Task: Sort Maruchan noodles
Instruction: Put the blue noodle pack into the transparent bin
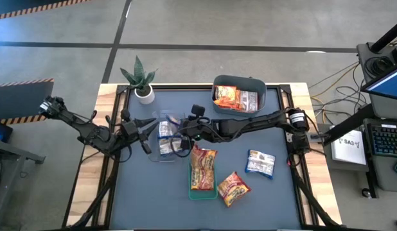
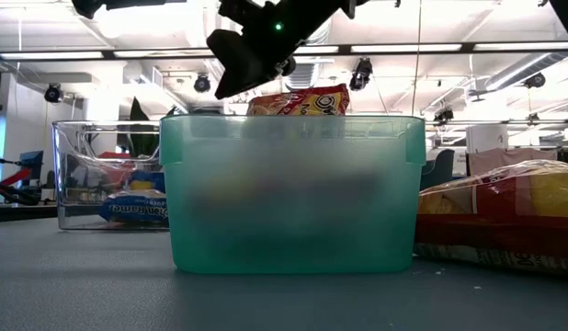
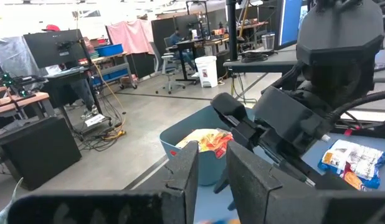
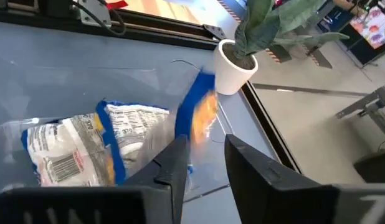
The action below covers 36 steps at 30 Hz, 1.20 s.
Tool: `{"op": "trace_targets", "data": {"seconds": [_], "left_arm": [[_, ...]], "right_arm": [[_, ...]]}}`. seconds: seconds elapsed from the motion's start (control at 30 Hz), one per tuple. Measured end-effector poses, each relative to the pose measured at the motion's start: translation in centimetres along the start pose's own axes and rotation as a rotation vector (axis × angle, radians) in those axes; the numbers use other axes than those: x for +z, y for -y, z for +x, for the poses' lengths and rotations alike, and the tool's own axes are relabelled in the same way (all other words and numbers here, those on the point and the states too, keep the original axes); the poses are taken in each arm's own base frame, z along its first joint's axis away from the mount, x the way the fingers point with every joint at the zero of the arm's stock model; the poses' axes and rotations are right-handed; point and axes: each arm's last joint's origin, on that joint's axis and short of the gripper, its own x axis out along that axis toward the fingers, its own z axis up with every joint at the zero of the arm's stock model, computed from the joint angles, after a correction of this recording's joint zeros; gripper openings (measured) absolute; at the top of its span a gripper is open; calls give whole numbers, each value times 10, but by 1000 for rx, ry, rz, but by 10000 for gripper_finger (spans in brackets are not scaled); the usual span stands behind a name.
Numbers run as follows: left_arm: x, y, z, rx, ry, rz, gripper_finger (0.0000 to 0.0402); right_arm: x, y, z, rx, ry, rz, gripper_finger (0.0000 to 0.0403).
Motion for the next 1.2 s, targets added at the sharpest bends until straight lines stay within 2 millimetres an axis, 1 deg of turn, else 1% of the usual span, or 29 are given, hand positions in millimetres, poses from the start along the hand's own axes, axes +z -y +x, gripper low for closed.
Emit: {"op": "trace_targets", "data": {"seconds": [0.1,0.33,0.53,0.7,0.87,1.0,1.1,1.2], "left_arm": [[0,0,0,0,0,0,64],[0,0,0,0,0,0,64],[0,0,0,0,0,1,64],[-2,0,0,-1,-10,16,64],[-8,3,1,-3,-40,36,64],[-12,10,5,-2,-55,65,56],[-15,16,8,1,-68,67,41],[-20,22,13,-8,-86,82,20]], "right_arm": [[1,-1,-1,29,5,7,107],[7,-1,-5,33,26,15,113],[12,-4,-8,42,34,39,104],[16,-9,-15,56,33,27,93],[27,-17,-34,88,0,-12,72],[33,-16,-60,113,14,-23,48],[30,-13,-77,129,9,-14,30],[21,-12,-91,142,-1,0,17]]}}
